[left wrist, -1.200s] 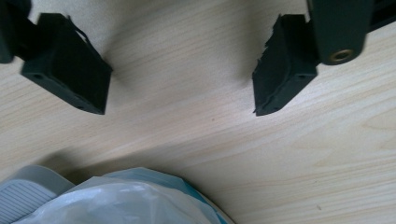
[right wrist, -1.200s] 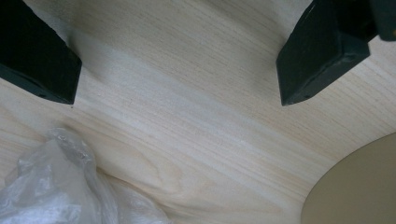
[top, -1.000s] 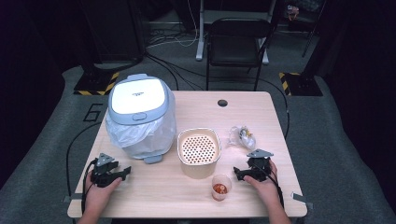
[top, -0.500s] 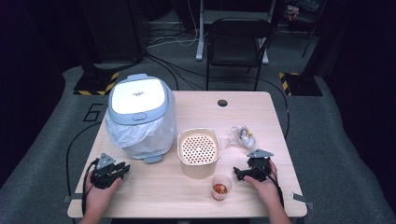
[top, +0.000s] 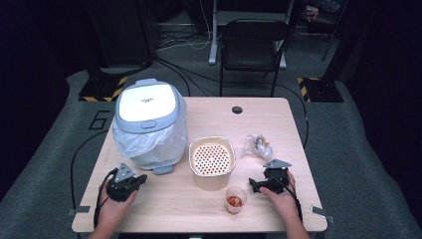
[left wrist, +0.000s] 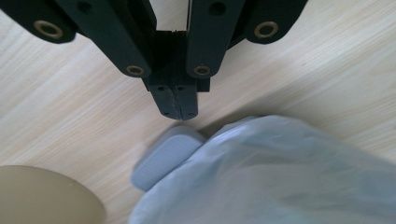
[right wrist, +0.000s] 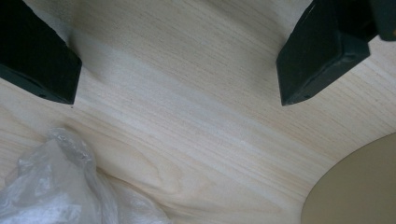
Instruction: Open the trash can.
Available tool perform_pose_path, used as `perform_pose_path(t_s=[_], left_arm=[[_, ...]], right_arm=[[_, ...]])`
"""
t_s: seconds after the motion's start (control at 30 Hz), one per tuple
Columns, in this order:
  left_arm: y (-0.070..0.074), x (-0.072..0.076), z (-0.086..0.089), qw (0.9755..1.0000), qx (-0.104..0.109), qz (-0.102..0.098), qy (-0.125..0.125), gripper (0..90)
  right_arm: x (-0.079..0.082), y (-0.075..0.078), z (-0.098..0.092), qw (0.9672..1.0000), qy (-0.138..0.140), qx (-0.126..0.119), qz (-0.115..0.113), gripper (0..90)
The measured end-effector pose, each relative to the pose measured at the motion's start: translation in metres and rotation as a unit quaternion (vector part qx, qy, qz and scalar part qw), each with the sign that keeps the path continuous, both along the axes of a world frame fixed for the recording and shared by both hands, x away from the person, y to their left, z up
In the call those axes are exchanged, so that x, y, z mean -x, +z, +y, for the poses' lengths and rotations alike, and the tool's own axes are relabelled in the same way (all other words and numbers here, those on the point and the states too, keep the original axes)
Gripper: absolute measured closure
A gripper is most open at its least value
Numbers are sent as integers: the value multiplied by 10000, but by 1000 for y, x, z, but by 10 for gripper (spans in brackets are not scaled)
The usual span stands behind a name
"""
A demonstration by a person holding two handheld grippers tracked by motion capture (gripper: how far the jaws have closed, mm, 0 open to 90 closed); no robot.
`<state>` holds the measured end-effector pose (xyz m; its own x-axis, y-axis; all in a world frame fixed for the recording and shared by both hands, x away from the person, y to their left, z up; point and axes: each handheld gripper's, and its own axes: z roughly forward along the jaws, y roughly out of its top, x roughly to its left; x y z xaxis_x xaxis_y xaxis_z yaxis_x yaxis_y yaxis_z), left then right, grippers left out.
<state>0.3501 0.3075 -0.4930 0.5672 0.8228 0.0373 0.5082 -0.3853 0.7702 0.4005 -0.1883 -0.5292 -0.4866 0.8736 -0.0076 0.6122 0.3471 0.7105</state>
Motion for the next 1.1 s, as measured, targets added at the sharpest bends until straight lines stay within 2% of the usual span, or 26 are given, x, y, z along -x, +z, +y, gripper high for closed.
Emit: perform_pose_path(t_s=[0.1,0.17,0.23,0.27,0.33,0.37,0.43,0.47,0.5,0.53,0.57,0.67,0.7,0.73,0.77,0.8,0.87,0.97,1.0,1.03,1.07,1.1], left_arm=[[2,0,-9,9999,-91,-27,-99,900],[2,-2,-14,9998,-162,-108,-61,900],[3,-3,-19,10000,18,-7,-81,900],[5,-4,-20,9998,-101,-141,-117,900],[5,-5,-22,9998,-98,-116,-131,900],[6,-7,-24,9995,-193,-172,-197,900],[5,-8,-30,9997,-102,-109,-167,900],[6,-10,-31,9994,-197,-175,-222,900],[5,-11,-34,9995,-175,-125,-242,900],[4,-11,-38,9998,-78,-104,-164,900],[5,-14,-38,9991,-260,-196,-287,900],[4,-19,-43,9990,-279,-251,-263,900],[2,-20,-46,9993,-185,-203,-249,900],[1,-22,-47,9992,-229,-225,-250,900],[-1,-22,-51,9998,-54,-156,-75,900],[-1,-22,-51,9998,-54,-156,-75,900],[-1,-26,-54,9992,-235,-291,-127,900],[-2,-28,-58,9986,-281,-439,-131,900],[-3,-29,-59,9985,-259,-461,-128,900],[-5,-30,-61,9992,-129,-373,-90,900],[-6,-32,-61,9986,-309,-418,-119,900],[-8,-32,-61,9985,-378,-380,-82,900]], right_arm=[[0,0,0,10000,2,1,-2,0],[0,0,0,10000,2,0,-1,0],[0,0,0,10000,1,1,-3,0],[0,0,0,10000,-2,-1,1,0],[0,0,0,10000,0,0,-2,0],[0,0,0,10000,0,0,-2,0],[0,0,0,10000,3,1,-5,0],[0,0,0,10000,-1,0,-2,0],[0,0,0,10000,0,0,-1,0],[0,0,0,10000,2,0,-3,0],[0,0,0,10000,0,-1,-2,0],[0,0,0,10000,0,0,-2,0],[0,0,0,10000,0,0,-3,0],[0,0,0,10000,0,-1,-3,0],[0,0,0,10000,0,-3,-5,0],[0,0,0,10000,-4,-1,-4,0],[0,0,0,10000,-1,-2,2,0],[0,0,0,10000,-12,-5,-16,0],[0,0,0,10000,-5,3,-26,0],[1,0,0,10000,-31,-13,-8,0],[1,0,0,10000,-34,-15,-10,0],[1,0,0,10000,-37,-17,-6,0]])
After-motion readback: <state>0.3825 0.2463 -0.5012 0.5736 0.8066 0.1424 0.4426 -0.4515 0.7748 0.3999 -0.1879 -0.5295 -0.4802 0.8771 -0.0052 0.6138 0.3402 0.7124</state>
